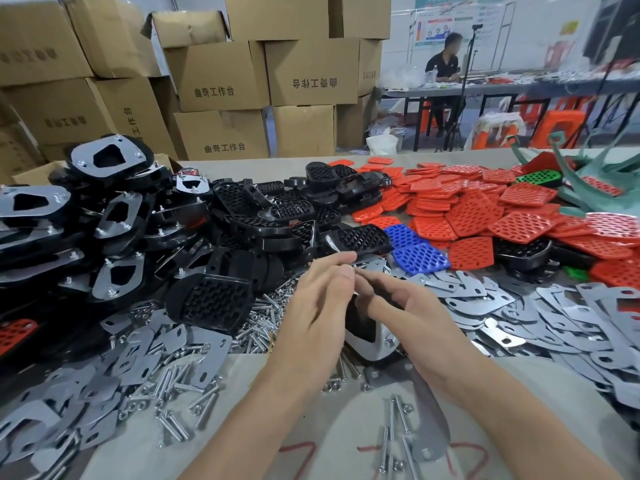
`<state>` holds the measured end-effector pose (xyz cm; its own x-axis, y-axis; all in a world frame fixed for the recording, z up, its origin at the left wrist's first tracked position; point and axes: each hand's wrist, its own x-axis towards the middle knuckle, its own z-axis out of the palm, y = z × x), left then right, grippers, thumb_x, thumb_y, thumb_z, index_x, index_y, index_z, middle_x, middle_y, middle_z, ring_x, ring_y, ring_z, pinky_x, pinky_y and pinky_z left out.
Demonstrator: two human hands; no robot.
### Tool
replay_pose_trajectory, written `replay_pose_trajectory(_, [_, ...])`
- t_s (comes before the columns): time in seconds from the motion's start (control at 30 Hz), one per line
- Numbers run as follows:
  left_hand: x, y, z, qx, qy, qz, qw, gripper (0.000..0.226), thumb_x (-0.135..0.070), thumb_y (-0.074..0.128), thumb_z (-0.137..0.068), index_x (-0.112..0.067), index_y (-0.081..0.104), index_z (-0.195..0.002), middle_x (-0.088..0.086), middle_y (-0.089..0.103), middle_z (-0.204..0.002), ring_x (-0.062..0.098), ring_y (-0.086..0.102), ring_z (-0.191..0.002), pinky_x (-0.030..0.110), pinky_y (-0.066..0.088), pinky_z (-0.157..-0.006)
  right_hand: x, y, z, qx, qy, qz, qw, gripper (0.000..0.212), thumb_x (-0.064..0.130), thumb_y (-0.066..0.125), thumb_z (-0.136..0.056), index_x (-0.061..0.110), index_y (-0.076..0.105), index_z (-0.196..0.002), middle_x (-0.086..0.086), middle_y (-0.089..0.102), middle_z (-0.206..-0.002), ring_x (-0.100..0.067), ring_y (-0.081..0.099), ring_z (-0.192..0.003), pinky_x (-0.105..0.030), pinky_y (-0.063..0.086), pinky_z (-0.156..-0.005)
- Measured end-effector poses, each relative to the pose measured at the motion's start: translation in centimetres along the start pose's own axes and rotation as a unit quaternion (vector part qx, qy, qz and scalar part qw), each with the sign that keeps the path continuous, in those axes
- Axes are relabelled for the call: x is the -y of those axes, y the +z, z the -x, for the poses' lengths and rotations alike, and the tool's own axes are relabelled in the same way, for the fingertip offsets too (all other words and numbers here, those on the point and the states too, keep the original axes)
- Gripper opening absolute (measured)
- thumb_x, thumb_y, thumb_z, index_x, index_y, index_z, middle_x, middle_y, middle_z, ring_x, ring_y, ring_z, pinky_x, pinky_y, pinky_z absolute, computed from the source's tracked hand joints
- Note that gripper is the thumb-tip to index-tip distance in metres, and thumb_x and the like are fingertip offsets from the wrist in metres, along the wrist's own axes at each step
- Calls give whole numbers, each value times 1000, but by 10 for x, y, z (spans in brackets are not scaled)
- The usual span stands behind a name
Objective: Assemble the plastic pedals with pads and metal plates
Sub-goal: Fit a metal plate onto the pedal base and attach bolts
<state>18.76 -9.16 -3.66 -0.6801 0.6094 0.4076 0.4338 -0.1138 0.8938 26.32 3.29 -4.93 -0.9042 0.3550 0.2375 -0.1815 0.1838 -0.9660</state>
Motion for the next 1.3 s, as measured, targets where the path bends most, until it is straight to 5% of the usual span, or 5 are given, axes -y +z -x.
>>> replay_pose_trajectory(0.43, [8,-11,-2,-112,111,-305,939,19,-47,53,-97,-29,61,-94,-18,48,-104,3,45,-103,11,35,-86,3,11,3,-87,-77,138,984,29,25,56,-99,39,64,-123,14,72,-94,-6,66,-83,-18,51,-74])
replay_pose_trajectory(0.63, [-3,-4,1,-102,151,-257,949,20,-15,54,-96,-33,56,-104,-19,52,-107,8,52,-106,14,41,-85,3,15,7,-123,-97,307,939,53,21,58,-101,32,45,-151,12,70,-118,-5,63,-101,-27,48,-87])
replay_pose_trajectory(0.77, [-8,-1,3,-118,-6,-115,986,4,-39,56,-98,-41,53,-96,-17,62,-93,3,61,-84,16,46,-70,10,19,11,-124,-102,324,932,56,24,56,-101,32,42,-154,11,69,-125,-8,64,-101,-33,49,-85])
replay_pose_trajectory(0.93, [-11,-2,-2,-92,-103,-67,988,38,-48,49,-98,-23,65,-74,-13,62,-61,0,48,-50,14,37,-51,16,23,15,-125,-108,380,910,58,31,48,-100,31,37,-156,9,66,-126,-19,66,-86,-46,54,-73])
replay_pose_trajectory(1.3, [-21,-3,2,-82,-83,-38,992,33,-39,52,-101,-22,71,-79,-5,70,-71,6,60,-55,19,49,-51,20,25,12,-196,-191,488,829,54,20,61,-88,9,59,-141,2,74,-114,-17,69,-66,-26,38,-46])
